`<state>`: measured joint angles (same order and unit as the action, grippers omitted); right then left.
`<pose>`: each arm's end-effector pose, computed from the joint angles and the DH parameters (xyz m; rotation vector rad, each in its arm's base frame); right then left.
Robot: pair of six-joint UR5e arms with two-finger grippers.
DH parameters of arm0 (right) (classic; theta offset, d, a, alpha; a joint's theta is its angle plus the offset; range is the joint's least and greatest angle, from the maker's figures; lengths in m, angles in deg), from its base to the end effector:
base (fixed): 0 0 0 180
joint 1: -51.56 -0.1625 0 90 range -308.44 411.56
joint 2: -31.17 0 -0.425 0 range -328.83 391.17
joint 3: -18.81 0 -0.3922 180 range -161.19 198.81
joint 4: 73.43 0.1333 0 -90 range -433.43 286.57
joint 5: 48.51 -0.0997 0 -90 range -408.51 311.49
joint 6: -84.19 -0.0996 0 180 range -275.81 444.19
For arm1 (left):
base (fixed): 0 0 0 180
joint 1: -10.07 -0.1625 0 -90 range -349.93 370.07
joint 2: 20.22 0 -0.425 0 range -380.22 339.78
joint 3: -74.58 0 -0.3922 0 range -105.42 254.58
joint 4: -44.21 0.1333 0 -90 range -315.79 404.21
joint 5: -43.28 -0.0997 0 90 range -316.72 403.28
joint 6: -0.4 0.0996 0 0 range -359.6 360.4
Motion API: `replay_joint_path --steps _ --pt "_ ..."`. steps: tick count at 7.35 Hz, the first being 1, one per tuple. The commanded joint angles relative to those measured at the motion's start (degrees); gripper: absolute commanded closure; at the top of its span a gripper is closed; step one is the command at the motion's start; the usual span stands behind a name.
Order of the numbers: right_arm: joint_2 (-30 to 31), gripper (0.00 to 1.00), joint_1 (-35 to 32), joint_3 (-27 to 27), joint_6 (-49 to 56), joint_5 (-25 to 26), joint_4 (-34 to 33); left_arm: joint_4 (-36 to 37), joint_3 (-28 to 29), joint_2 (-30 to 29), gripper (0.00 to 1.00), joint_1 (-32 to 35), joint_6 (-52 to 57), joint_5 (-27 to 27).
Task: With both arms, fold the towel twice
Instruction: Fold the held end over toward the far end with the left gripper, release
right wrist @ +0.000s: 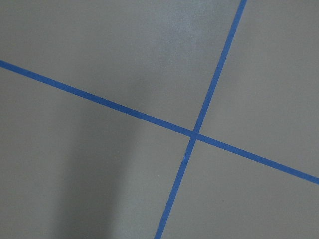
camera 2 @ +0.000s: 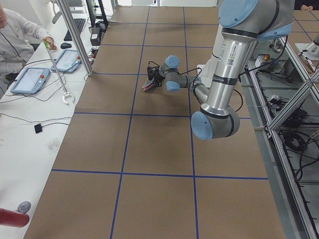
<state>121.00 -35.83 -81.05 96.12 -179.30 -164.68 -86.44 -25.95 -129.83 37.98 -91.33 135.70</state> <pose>0.0455 -0.5001 0.5785 0.2047 -0.6989 -0.2970 0.4774 -0.3989 0.3045 0.2462 1.2223 -0.4232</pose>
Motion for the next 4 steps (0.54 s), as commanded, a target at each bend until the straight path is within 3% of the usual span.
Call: replay_joint_path --steps 1,4 --pt "0.0 0.00 -0.1 0.0 -0.1 0.1 0.1 1.6 0.3 -3.3 1.00 -4.2 0.1 -3.4" --pt "-0.3 0.00 -0.1 -0.1 -0.5 0.2 0.1 8.9 1.5 -11.1 1.00 -7.1 1.0 -5.2"
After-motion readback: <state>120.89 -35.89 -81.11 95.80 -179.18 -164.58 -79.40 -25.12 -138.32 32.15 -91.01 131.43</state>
